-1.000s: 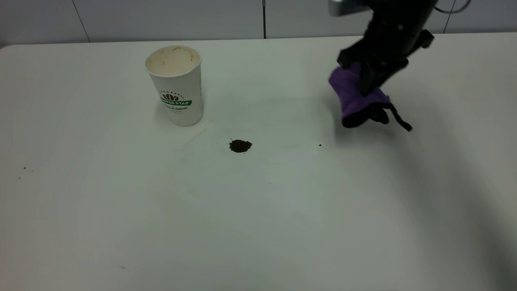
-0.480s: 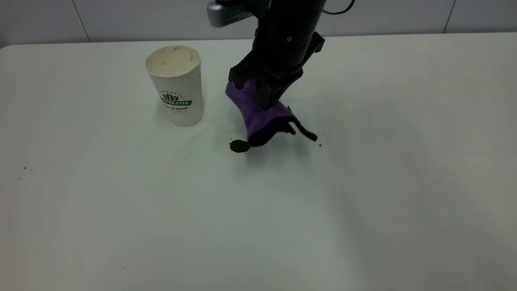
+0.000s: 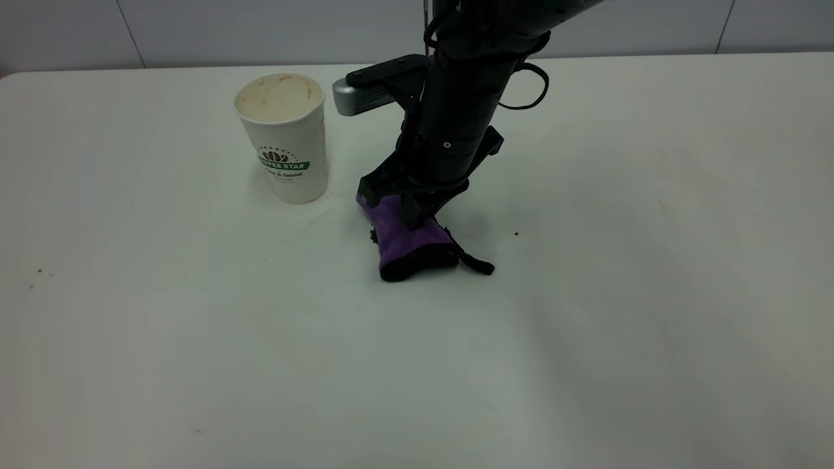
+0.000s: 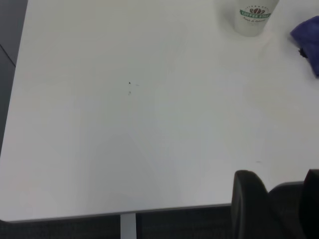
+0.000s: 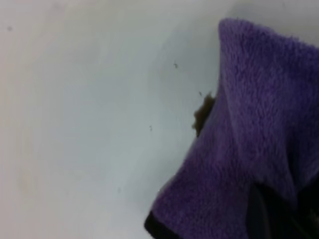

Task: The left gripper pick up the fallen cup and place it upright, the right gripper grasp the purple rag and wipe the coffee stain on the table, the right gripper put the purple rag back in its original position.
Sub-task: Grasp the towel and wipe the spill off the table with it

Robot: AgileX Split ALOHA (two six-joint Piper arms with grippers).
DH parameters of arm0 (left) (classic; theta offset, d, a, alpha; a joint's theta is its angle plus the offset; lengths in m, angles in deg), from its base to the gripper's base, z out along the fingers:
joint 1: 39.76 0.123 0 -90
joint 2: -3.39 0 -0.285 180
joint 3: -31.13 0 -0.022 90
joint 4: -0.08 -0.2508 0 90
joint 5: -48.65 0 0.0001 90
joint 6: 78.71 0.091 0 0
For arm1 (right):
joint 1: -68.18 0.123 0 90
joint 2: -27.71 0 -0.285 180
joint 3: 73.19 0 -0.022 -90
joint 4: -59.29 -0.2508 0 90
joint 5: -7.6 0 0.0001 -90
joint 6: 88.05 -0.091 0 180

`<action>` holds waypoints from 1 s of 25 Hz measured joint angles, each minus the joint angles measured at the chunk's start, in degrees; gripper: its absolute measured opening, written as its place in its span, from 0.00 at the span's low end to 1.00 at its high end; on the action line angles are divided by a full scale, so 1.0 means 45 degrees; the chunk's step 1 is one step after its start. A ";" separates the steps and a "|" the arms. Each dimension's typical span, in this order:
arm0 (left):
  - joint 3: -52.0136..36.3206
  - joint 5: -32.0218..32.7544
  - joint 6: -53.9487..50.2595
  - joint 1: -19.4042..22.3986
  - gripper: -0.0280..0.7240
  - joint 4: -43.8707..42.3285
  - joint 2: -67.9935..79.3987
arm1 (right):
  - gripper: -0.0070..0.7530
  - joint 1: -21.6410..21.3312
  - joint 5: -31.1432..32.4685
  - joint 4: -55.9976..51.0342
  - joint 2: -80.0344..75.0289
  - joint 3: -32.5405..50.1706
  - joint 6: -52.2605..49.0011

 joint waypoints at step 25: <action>0.0000 -0.0015 -0.0012 0.0000 0.40 -0.0013 0.0000 | 0.08 -0.1792 0.0914 -0.2078 -0.1448 -0.1706 0.0073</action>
